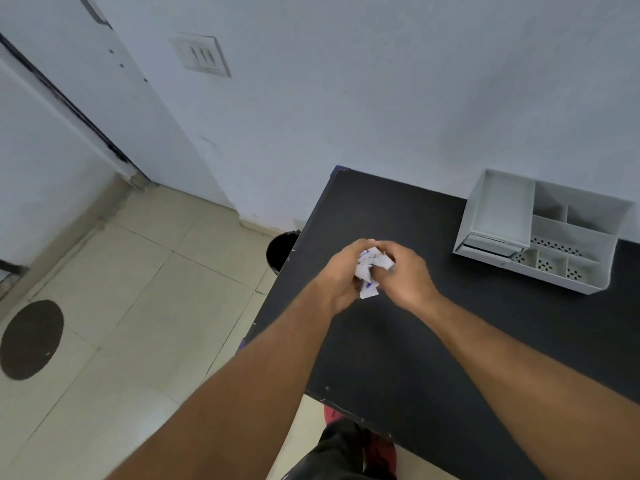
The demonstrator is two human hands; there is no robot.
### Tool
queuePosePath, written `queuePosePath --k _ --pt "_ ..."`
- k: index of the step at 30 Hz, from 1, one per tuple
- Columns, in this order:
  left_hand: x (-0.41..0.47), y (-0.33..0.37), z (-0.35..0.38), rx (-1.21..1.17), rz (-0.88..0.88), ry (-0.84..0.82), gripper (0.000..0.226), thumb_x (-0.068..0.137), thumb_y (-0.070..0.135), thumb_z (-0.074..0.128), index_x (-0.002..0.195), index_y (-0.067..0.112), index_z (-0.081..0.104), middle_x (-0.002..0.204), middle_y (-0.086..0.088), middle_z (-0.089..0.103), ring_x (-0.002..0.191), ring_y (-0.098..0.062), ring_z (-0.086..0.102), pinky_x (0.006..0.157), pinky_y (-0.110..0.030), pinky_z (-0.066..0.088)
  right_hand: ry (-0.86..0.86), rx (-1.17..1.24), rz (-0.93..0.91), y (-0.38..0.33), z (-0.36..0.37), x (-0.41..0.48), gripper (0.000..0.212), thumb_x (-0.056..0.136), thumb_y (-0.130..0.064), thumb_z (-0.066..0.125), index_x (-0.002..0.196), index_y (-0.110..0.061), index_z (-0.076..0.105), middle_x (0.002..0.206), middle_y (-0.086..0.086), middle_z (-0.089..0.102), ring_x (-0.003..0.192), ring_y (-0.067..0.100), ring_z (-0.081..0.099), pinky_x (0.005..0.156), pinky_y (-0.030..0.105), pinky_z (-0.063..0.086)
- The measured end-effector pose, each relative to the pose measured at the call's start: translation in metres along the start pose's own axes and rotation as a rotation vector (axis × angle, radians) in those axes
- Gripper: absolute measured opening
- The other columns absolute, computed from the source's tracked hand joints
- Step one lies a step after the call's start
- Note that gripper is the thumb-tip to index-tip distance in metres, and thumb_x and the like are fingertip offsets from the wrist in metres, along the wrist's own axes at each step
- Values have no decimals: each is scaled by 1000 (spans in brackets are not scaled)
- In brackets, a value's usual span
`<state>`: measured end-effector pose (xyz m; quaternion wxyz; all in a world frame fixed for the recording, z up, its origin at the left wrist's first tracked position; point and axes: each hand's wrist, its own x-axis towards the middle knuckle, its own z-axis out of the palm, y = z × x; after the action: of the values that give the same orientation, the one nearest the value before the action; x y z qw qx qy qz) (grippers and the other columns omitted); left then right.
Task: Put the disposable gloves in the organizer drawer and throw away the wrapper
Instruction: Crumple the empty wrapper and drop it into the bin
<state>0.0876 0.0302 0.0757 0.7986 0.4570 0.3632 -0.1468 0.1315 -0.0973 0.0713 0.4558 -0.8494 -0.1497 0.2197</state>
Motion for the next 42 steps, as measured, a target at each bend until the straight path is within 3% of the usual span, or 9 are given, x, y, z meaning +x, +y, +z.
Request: queuePosePath --k 11,15,19,25,28,32,36,39,42 --pt "-63 -26 5 -42 -19 -50 29 98 8 37 105 7 65 96 -14 57 69 -21 52 62 -33 40 162 -3 74 3 3 -40 18 80 -35 80 95 -27 73 83 -12 71 72 5 67 58 24 51" --pt "-75 -23 -11 64 50 78 31 102 4 46 129 17 57 115 -11 66 90 -23 66 71 -35 55 139 -16 76 -10 22 -45 17 79 -37 80 86 -25 70 79 -11 71 70 11 68 62 33 58" --pt "-79 -17 -43 56 163 271 25 98 3 60 120 13 62 115 -11 69 94 -22 70 59 -25 58 -6 64 56 -38 45 -37 12 82 -31 76 93 -25 75 84 -7 75 76 13 72 66 31 60" --pt "-81 -4 -136 24 214 559 18 86 7 76 83 20 66 85 -5 70 81 -20 69 75 -33 61 -407 2 -103 -95 112 -30 27 89 -22 71 107 -43 74 99 -17 76 93 2 70 83 22 55" --pt "-81 16 -185 -5 187 554 14 86 3 73 99 10 70 91 -10 72 83 -25 70 83 -41 62 -426 -78 -197 -123 157 -19 39 83 -18 77 115 -39 71 100 -14 76 93 2 69 83 19 52" --pt "-99 47 -257 112 108 460 14 91 5 58 96 12 69 89 -8 69 73 -22 66 61 -31 48 -353 -164 -226 -156 231 -2 46 82 -26 81 125 -30 67 95 -13 69 88 5 64 82 24 50" --pt "-116 78 -308 219 3 282 23 90 13 50 105 13 68 96 -6 70 89 -30 76 63 -30 38 -306 -215 -146 -173 274 18 53 87 -27 74 137 -25 58 90 -11 61 85 10 58 69 19 40" --pt "-112 88 -339 254 17 232 30 86 8 54 115 13 61 97 -10 72 91 -31 72 59 -30 32 -305 -209 -162 -183 299 24 35 89 -20 70 123 -26 68 89 -11 67 77 8 61 61 14 39" --pt "-92 94 -355 263 27 241 38 92 0 52 125 19 45 93 -7 71 81 -28 72 50 -26 28 -215 -219 -112 -185 315 36 17 89 -19 68 105 -22 74 79 -6 69 71 14 64 62 27 48"
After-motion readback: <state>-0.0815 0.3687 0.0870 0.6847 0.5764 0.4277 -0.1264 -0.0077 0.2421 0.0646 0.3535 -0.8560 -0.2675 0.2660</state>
